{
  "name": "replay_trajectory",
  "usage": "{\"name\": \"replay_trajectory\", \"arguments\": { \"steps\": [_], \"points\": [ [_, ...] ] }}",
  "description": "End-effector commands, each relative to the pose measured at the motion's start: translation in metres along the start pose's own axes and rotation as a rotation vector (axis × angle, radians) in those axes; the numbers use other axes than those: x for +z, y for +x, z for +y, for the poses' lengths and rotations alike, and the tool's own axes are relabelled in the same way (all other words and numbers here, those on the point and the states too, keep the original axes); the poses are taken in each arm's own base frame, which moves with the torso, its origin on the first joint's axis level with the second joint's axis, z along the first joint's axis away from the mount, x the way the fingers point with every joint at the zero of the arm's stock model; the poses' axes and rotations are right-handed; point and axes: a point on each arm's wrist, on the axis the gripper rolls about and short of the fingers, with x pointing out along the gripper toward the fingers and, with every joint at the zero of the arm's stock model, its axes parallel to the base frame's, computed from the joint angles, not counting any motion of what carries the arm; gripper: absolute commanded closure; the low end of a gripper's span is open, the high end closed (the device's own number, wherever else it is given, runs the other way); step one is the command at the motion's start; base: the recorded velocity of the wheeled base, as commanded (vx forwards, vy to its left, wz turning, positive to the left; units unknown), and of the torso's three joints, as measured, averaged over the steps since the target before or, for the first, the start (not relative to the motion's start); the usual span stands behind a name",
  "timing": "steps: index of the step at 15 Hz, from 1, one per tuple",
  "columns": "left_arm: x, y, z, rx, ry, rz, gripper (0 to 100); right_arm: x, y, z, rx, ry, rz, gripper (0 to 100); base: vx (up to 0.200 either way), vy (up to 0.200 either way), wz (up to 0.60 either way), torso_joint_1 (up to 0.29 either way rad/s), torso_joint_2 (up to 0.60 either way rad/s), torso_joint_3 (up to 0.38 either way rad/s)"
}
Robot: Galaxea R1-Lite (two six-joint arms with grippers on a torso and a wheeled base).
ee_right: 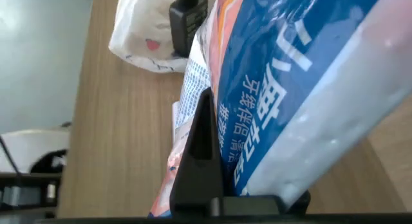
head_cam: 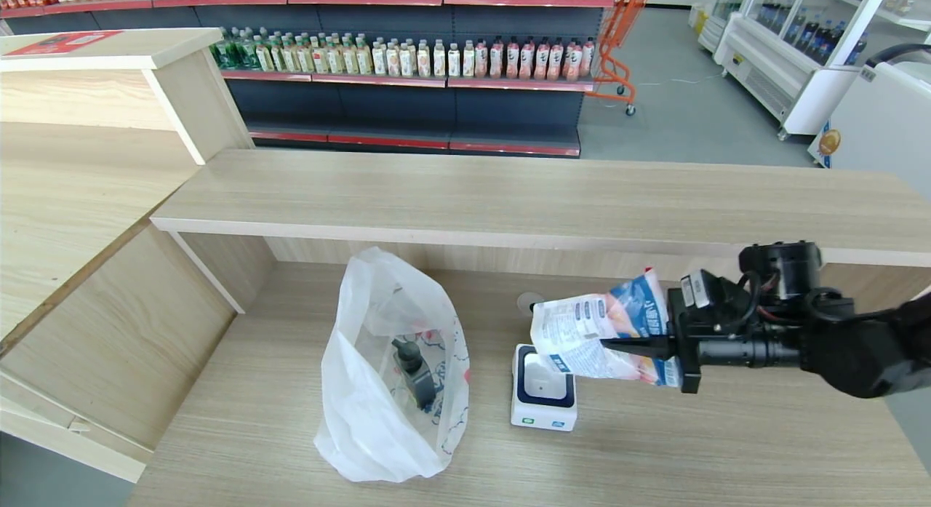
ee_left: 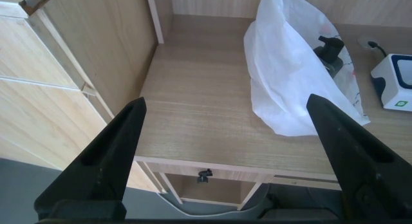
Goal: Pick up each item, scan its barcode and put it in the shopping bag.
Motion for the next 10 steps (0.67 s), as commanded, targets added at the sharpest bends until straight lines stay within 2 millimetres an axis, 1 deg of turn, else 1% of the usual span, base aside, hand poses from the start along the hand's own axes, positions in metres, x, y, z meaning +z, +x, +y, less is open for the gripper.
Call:
{"name": "replay_trajectory", "arguments": {
  "steps": [1,2,3,4,6,10],
  "points": [
    [0.0,0.0,0.0,0.001,0.001,0.0,0,0.068,-0.055,0.048,-0.2,0.358,-0.01,100,0.0,0.0,0.0,0.0,0.0,0.0],
    [0.0,0.0,0.0,0.001,0.0,0.0,0,0.079,-0.056,0.06,-0.236,0.519,-0.024,100,0.0,0.0,0.0,0.0,0.0,0.0],
    [0.0,0.0,0.0,0.0,0.0,0.0,0,0.089,-0.051,0.071,-0.315,0.707,-0.032,100,0.0,0.0,0.0,0.0,0.0,0.0],
    [0.0,0.0,0.0,0.001,0.0,0.0,0,0.092,-0.047,0.075,-0.359,0.787,-0.032,100,0.0,0.0,0.0,0.0,0.0,0.0],
    [0.0,0.0,0.0,0.001,0.0,0.0,0,0.092,-0.044,0.078,-0.387,0.872,-0.034,100,0.0,0.0,0.0,0.0,0.0,0.0],
    [0.0,0.0,0.0,0.001,0.0,0.0,0,0.095,-0.049,0.084,-0.39,0.878,-0.045,100,0.0,0.0,0.0,0.0,0.0,0.0]
  ]
}}
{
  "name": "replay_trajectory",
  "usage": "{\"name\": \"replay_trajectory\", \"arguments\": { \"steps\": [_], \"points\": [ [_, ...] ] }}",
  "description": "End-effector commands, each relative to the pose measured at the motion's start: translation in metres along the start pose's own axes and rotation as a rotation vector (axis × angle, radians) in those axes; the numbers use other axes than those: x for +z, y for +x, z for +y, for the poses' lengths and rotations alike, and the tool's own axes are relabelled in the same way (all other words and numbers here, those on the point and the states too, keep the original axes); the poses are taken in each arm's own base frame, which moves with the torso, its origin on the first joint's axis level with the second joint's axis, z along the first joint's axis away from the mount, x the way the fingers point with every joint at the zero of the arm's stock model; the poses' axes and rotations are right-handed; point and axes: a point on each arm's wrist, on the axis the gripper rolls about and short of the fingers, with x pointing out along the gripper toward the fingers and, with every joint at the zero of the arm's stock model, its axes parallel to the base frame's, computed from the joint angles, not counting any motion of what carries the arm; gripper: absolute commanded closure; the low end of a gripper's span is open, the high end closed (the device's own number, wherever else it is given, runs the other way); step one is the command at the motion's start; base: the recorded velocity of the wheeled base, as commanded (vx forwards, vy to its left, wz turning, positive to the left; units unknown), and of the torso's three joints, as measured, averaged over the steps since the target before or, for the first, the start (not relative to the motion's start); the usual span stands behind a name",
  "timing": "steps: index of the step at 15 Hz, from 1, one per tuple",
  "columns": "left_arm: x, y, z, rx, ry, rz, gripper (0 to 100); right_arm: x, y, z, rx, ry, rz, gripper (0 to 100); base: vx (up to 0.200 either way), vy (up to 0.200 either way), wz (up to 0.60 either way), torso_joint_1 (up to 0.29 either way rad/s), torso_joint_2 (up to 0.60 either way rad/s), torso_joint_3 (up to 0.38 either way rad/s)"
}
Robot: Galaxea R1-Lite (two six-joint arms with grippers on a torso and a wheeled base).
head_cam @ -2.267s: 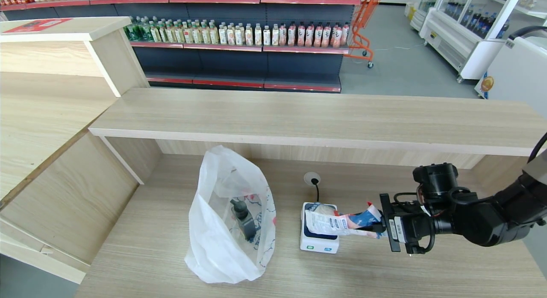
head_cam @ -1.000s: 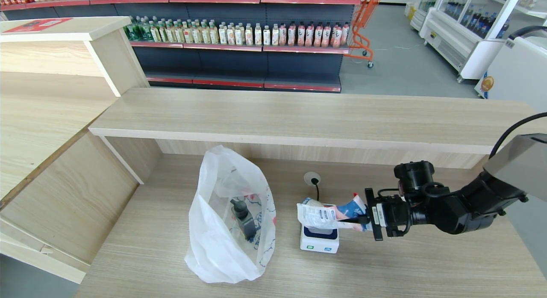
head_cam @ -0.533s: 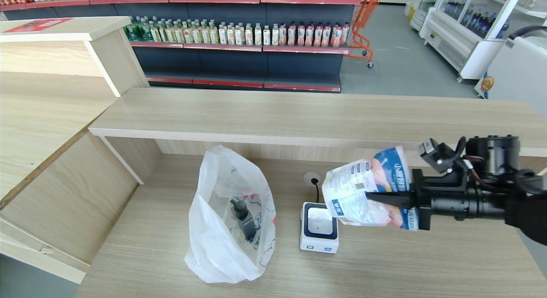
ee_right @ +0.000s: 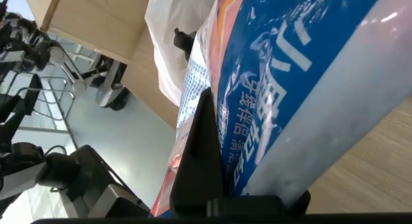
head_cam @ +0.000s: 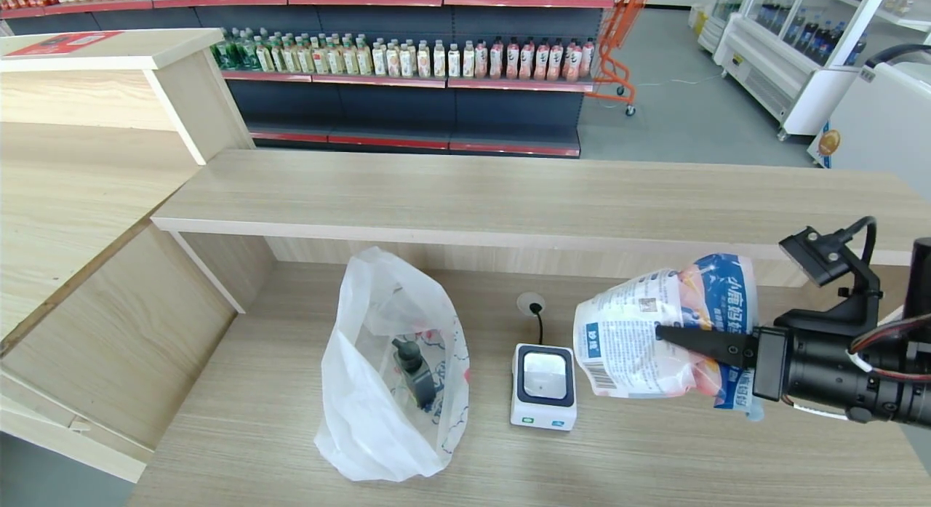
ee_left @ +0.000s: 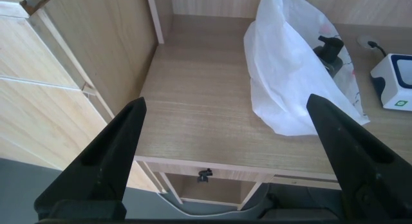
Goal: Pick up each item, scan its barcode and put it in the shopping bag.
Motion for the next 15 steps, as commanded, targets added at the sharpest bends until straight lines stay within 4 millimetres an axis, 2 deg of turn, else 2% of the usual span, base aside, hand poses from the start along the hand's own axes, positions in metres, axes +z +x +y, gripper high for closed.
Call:
{"name": "replay_trajectory", "arguments": {
  "steps": [1,2,9,11,15],
  "points": [
    [0.0,0.0,0.0,0.001,0.002,0.0,0,0.001,-0.009,0.007,0.011,-0.014,-0.027,100,0.0,0.0,0.0,0.0,0.0,0.0],
    [0.0,0.0,0.0,0.001,0.001,0.0,0,0.0,-0.013,0.009,0.013,0.006,-0.033,100,0.0,0.0,0.0,0.0,0.0,0.0],
    [0.0,0.0,0.0,0.003,0.001,0.0,0,0.001,-0.008,0.005,0.001,0.038,-0.012,100,0.0,0.2,0.0,0.003,0.01,0.004],
    [0.0,0.0,0.0,0.003,0.001,0.0,0,0.004,0.0,0.002,0.003,0.041,-0.004,100,0.0,0.0,0.0,0.0,0.0,0.0],
    [0.0,0.0,0.0,0.003,0.001,0.0,0,0.018,0.042,-0.009,0.018,0.212,0.036,100,0.0,0.0,0.0,0.0,0.0,0.0]
  ]
}}
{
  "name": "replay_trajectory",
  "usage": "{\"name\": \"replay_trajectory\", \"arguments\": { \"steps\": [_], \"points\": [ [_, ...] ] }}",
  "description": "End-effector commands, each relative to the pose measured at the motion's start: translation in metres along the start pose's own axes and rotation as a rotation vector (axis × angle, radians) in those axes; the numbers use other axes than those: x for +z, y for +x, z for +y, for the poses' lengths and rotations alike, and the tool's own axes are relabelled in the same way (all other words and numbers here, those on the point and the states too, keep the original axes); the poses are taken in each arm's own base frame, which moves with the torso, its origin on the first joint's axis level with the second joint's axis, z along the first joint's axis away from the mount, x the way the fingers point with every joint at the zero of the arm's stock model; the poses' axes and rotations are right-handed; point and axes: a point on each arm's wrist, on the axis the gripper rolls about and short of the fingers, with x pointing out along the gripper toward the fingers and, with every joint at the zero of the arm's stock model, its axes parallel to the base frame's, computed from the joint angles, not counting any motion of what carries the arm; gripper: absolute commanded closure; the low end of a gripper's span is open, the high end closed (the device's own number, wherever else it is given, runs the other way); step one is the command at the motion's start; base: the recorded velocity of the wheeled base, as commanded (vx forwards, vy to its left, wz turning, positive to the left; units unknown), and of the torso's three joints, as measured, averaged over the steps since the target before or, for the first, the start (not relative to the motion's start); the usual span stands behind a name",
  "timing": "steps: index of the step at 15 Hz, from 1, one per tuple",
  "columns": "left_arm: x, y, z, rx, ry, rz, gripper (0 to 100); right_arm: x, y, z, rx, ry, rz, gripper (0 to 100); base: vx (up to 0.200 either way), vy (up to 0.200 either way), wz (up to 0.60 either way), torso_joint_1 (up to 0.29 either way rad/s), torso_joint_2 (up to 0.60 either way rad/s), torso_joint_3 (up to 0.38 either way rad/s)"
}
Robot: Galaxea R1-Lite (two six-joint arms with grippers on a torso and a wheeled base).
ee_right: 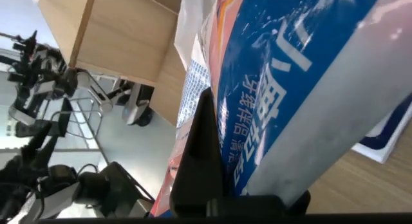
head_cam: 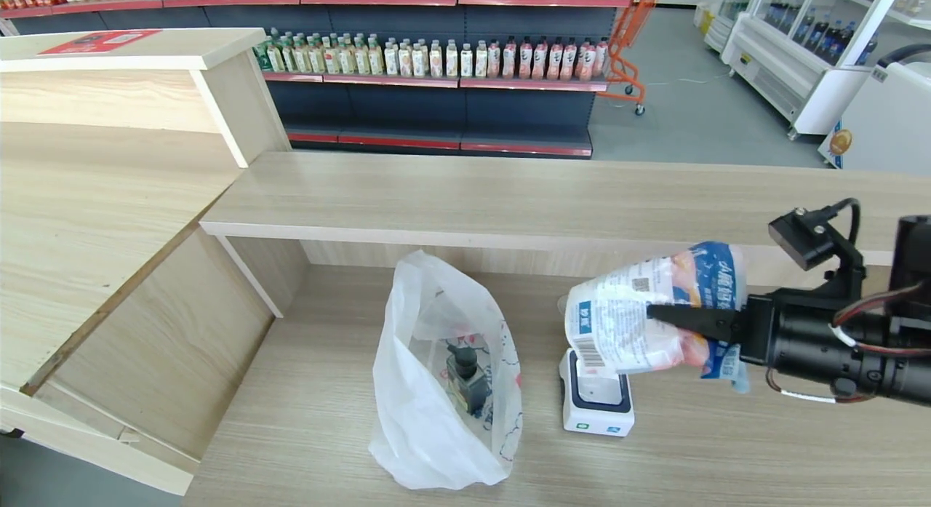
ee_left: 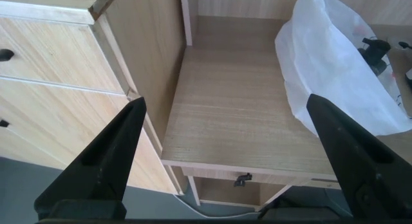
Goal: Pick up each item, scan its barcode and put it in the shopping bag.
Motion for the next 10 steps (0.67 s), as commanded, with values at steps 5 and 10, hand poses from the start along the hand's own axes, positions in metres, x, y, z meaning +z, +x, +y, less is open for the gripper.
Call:
{"name": "replay_trajectory", "arguments": {
  "steps": [5,10],
  "points": [
    [0.0,0.0,0.0,0.002,0.001,0.0,0,-0.005,0.106,-0.001,-0.11,0.271,0.058,100,0.0,0.0,0.0,0.0,0.0,0.0],
    [0.0,0.0,0.0,0.002,0.001,0.0,0,-0.027,0.147,0.001,-0.183,0.367,0.086,100,0.0,0.0,0.0,0.0,0.0,0.0]
  ]
}}
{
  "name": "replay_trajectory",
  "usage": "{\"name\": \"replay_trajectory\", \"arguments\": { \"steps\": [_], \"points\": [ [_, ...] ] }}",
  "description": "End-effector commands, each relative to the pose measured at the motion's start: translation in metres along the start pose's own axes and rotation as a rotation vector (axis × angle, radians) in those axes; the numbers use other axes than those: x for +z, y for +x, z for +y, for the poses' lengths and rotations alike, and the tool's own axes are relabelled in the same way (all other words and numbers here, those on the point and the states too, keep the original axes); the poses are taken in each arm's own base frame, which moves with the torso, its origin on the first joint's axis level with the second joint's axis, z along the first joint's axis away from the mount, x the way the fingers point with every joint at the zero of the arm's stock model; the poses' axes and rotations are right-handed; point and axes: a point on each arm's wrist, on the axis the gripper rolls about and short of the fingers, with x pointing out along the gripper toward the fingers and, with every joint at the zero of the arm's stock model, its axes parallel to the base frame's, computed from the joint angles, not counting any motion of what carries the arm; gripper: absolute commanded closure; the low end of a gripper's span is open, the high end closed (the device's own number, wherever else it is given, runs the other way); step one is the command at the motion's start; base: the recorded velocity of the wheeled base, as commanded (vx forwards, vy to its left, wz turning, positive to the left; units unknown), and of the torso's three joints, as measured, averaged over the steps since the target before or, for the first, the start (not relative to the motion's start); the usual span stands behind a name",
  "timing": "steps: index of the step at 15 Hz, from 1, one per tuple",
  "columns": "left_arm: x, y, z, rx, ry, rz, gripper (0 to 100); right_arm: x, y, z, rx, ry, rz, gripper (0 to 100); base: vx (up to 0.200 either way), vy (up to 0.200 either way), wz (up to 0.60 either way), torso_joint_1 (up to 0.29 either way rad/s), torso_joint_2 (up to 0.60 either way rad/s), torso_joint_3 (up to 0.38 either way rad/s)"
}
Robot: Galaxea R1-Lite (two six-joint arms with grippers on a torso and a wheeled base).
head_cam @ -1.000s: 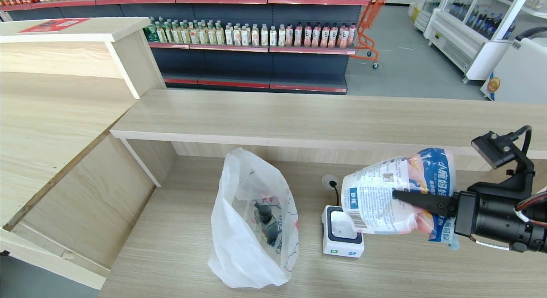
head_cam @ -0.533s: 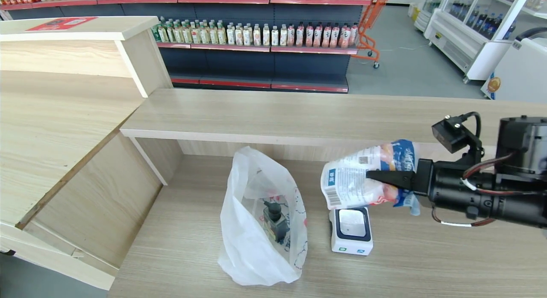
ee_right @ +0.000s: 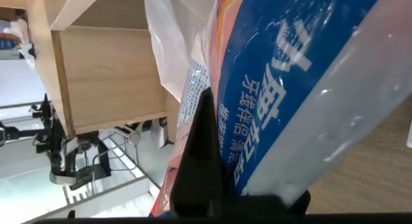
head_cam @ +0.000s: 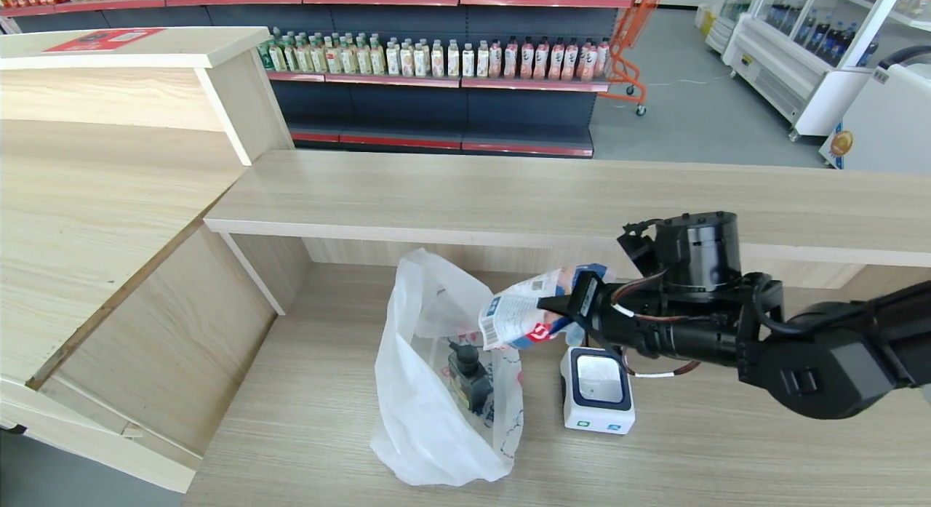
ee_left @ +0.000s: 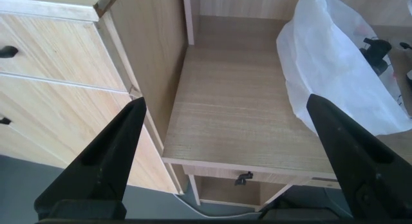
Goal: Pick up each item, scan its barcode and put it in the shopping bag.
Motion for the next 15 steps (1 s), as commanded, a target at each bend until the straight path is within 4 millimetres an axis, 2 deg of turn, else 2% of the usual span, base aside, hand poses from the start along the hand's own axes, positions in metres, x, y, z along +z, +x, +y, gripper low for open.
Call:
{"name": "replay_trajectory", "arguments": {
  "steps": [1,4,15],
  "points": [
    [0.0,0.0,0.0,-0.002,0.0,0.0,0,-0.013,0.025,-0.009,-0.038,0.014,0.04,100,0.0,0.0,0.0,0.0,0.0,0.0],
    [0.0,0.0,0.0,0.001,0.0,0.0,0,-0.006,0.046,-0.013,-0.066,0.048,0.003,100,0.0,0.0,0.0,0.0,0.0,0.0],
    [0.0,0.0,0.0,0.001,-0.001,0.0,0,-0.005,0.084,-0.022,-0.096,0.044,-0.03,100,0.0,0.0,0.0,0.0,0.0,0.0]
  ]
}}
